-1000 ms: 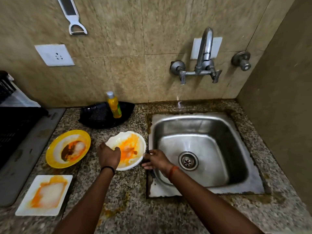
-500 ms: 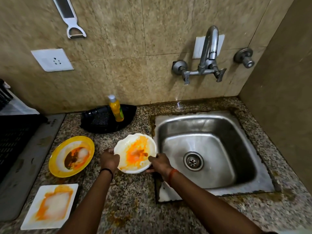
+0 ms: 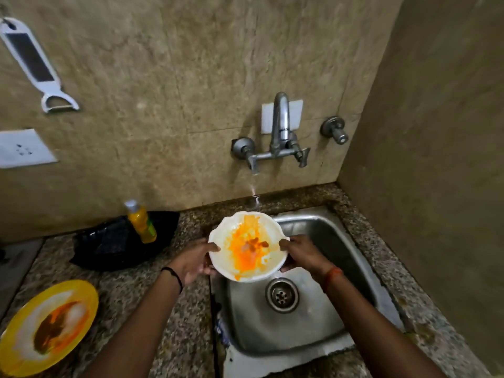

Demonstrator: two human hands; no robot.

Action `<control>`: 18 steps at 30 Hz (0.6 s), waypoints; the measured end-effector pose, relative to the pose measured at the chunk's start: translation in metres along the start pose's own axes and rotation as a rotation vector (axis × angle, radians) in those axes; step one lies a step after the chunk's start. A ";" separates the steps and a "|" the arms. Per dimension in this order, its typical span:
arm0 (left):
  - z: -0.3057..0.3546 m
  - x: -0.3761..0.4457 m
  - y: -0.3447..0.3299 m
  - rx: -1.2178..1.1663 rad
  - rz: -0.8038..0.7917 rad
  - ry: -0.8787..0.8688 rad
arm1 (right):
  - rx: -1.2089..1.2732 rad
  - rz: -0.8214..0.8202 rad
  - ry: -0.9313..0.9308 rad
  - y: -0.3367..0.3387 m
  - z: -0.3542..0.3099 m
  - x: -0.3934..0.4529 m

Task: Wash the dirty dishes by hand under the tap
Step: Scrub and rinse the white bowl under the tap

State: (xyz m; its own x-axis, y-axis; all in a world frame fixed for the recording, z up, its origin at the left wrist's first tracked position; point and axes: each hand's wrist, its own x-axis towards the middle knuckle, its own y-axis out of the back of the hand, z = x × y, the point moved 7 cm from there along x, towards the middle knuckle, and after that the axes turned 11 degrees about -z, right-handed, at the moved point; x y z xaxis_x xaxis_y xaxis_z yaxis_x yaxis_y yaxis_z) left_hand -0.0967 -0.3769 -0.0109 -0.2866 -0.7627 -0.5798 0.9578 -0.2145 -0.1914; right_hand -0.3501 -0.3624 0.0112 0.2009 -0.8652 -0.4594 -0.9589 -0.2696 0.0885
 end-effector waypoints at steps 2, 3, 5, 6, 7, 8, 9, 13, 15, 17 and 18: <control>0.007 0.012 -0.024 0.002 -0.061 -0.006 | -0.058 0.019 0.003 0.025 -0.003 -0.002; 0.011 0.019 -0.034 -0.002 -0.067 -0.012 | -0.093 0.027 0.006 0.036 -0.005 -0.002; 0.015 0.031 -0.052 -0.018 -0.070 -0.031 | -0.196 0.087 0.030 0.057 -0.013 0.000; 0.016 0.036 -0.060 -0.037 -0.072 -0.044 | -0.281 0.154 0.058 0.071 -0.021 0.002; 0.017 0.041 -0.068 -0.063 -0.069 -0.056 | -0.367 0.231 0.081 0.083 -0.030 0.004; 0.017 0.045 -0.074 -0.086 -0.062 -0.065 | -0.419 0.305 0.099 0.094 -0.041 0.006; 0.017 0.048 -0.079 -0.101 -0.055 -0.072 | -0.444 0.360 0.114 0.103 -0.053 0.008; 0.020 0.057 -0.093 -0.128 -0.026 -0.098 | -0.480 0.429 0.241 0.118 -0.108 0.029; 0.022 0.060 -0.098 -0.132 -0.007 -0.118 | -0.523 0.459 0.251 0.122 -0.130 0.042; 0.022 0.063 -0.101 -0.139 0.017 -0.132 | -0.595 0.477 0.269 0.122 -0.147 0.055; 0.022 0.063 -0.102 -0.142 0.027 -0.139 | -0.619 0.487 0.272 0.123 -0.153 0.061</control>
State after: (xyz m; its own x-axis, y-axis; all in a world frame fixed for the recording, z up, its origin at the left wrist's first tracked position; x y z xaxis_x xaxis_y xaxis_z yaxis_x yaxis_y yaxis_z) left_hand -0.2119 -0.4168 -0.0102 -0.2458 -0.8460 -0.4731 0.9495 -0.1120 -0.2931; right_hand -0.4245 -0.5134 0.1292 -0.0900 -0.9957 -0.0212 -0.6833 0.0462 0.7287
